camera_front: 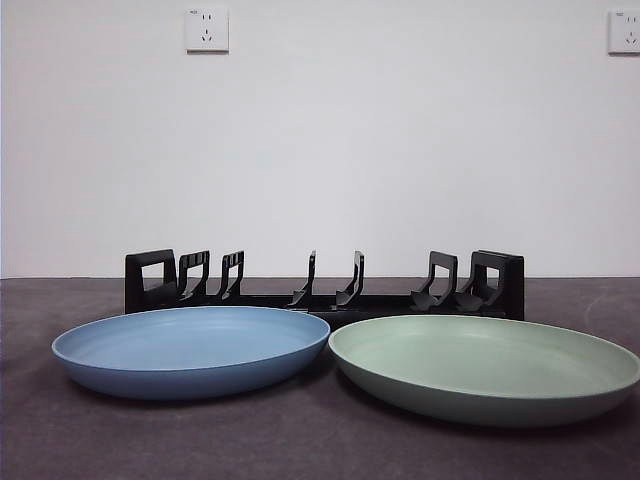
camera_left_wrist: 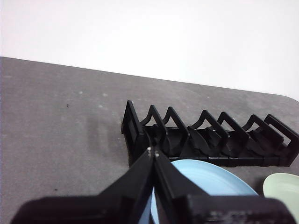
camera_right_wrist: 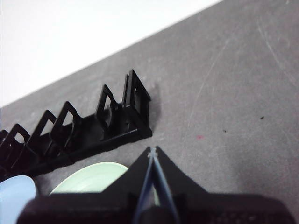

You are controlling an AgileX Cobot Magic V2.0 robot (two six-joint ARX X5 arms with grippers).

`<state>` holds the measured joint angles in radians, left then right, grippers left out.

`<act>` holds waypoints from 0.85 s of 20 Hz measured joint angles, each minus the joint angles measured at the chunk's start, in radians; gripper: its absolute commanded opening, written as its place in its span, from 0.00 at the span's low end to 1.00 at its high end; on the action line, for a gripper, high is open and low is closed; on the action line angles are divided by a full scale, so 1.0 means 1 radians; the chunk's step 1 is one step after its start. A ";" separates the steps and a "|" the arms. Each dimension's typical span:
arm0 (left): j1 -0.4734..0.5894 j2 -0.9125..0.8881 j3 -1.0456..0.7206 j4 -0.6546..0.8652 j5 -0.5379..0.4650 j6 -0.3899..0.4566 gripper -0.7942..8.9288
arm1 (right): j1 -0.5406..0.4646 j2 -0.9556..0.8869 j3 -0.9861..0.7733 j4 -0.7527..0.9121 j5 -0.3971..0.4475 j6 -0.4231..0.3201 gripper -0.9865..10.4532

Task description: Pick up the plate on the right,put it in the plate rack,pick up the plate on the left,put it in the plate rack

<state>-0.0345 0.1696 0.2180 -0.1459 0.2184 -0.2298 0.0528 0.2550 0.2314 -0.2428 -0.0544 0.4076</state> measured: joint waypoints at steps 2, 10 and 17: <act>0.000 0.064 0.042 -0.001 0.002 0.000 0.07 | 0.000 0.084 0.051 -0.016 -0.023 0.001 0.08; 0.000 0.341 0.214 -0.002 0.125 0.000 0.08 | 0.000 0.409 0.267 -0.056 -0.217 -0.020 0.08; -0.003 0.636 0.359 -0.011 0.303 0.016 0.34 | 0.000 0.698 0.471 -0.207 -0.288 -0.140 0.23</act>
<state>-0.0372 0.8055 0.5770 -0.1566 0.5213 -0.2134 0.0528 0.9531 0.7021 -0.4496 -0.3424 0.2680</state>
